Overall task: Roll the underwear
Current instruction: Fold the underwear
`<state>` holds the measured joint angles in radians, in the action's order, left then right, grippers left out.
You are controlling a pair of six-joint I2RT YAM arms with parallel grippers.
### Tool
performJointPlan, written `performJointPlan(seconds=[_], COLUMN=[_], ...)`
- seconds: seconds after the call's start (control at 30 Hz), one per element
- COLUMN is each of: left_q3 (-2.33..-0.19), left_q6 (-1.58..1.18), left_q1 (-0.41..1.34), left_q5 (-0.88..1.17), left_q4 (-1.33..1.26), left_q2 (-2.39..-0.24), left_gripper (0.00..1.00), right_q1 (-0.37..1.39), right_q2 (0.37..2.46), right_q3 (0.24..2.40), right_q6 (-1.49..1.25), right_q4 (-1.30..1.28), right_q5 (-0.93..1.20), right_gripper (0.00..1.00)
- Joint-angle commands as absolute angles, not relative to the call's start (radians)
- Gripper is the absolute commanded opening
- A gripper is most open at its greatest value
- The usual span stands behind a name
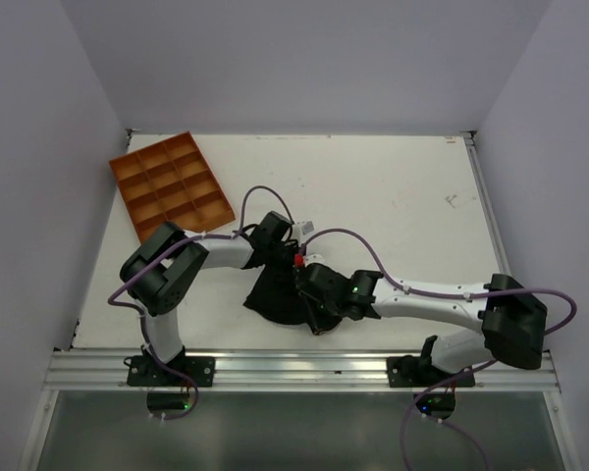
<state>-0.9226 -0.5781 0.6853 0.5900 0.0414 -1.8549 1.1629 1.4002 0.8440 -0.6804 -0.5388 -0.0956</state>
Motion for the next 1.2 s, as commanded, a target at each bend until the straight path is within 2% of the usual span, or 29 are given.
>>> performJointPlan(seconds=[0.0,0.4,0.67,0.73,0.87,0.97,1.17], left_q3=[-0.896,-0.908,-0.971,-0.994,-1.045,-1.045,-0.947], left_q6=[-0.514,-0.485,-0.475,-0.486,-0.52,-0.56,-0.644], left_q1=[0.699,0.719,0.716,0.709,0.707,0.707,0.709], left_q5=[0.5,0.459,0.361,0.367,0.429,0.569,0.793], left_q4=[0.058,0.09,0.178,0.196,0.202,0.157,-0.085], left_q2=[-1.879,-1.899,-1.807,-1.792,-1.776,-1.784,-1.79], left_gripper=[0.0,0.0,0.0,0.03,0.05,0.04,0.0], right_q1=[1.117,0.943,0.939,0.943,0.962,0.965,0.965], right_q2=[1.353,1.292,1.264,1.255,1.262,1.273,1.275], right_q3=[0.868,0.861,0.796,0.769,0.761,0.762,0.769], right_q6=[-0.667,-0.585,-0.532,-0.531,-0.523,-0.529,-0.54], right_q4=[-0.578,-0.607,-0.534,-0.512,-0.496,-0.471,-0.44], right_q5=[-0.132,-0.074,0.167,0.199,0.224,0.227,0.235], right_gripper=[0.0,0.0,0.0,0.0,0.0,0.0,0.0])
